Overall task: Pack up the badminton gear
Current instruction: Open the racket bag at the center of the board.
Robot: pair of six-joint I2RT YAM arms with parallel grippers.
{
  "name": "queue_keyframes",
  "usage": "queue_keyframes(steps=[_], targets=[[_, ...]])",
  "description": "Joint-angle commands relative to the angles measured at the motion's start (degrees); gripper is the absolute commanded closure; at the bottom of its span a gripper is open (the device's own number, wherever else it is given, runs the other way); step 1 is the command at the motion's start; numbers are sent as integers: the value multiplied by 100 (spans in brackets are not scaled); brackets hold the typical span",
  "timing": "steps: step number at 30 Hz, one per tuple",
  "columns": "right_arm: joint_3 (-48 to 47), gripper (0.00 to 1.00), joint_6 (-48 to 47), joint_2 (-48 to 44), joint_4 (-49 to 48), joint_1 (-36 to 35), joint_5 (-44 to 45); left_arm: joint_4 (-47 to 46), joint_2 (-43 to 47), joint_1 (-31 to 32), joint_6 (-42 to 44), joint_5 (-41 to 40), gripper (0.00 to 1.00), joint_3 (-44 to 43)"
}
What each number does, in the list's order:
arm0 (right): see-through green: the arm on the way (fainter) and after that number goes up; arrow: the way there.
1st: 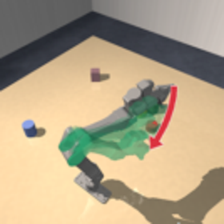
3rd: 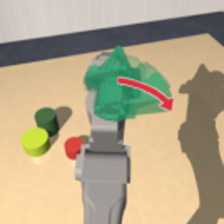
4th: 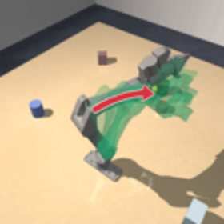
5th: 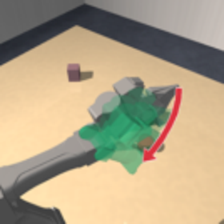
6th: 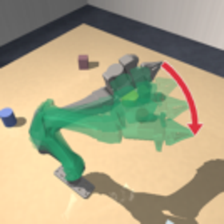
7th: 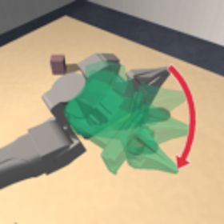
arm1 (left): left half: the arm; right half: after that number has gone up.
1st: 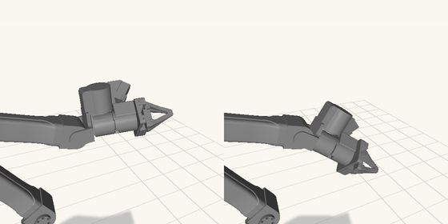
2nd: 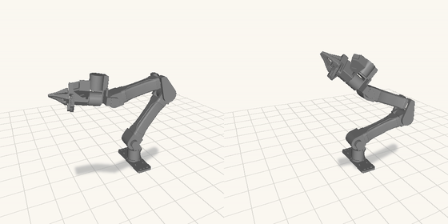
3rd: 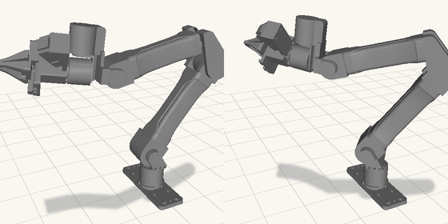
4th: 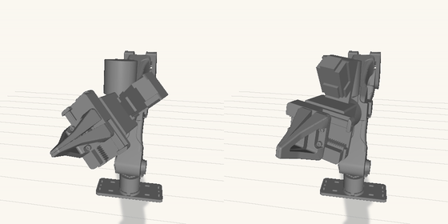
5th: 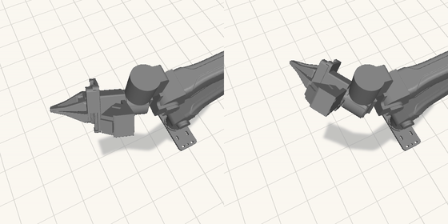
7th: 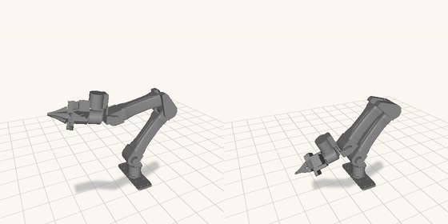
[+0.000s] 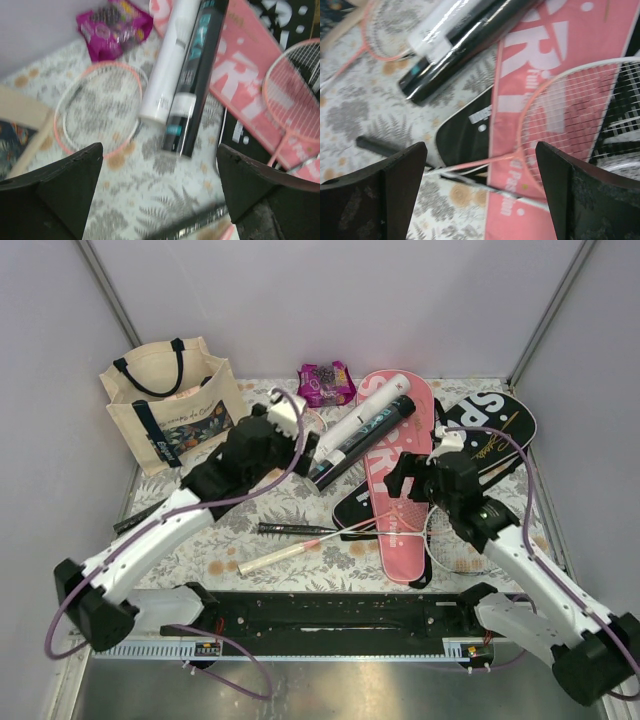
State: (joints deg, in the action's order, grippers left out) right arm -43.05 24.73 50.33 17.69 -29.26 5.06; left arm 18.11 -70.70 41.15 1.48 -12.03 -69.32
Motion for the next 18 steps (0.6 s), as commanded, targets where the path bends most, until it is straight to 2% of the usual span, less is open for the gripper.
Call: queue_keyframes(steps=[1, 5, 11, 18], targets=[[-529, 2, -733, 941, -450, 927, -486, 605, 783, -142, -490, -35, 1, 848], [-1291, 4, -1022, 2373, -382, 1851, -1286, 738, 1347, -159, -569, -387, 1, 1586], [-3207, 12, -1146, 4869, 365, 3108, -2491, 834, 1673, -159, -982, 200, 4, 2063], [-5193, 12, -1374, 6848, 1420, 3470, -2501, 1002, 1787, -159, -1316, 192, 6, 2150]])
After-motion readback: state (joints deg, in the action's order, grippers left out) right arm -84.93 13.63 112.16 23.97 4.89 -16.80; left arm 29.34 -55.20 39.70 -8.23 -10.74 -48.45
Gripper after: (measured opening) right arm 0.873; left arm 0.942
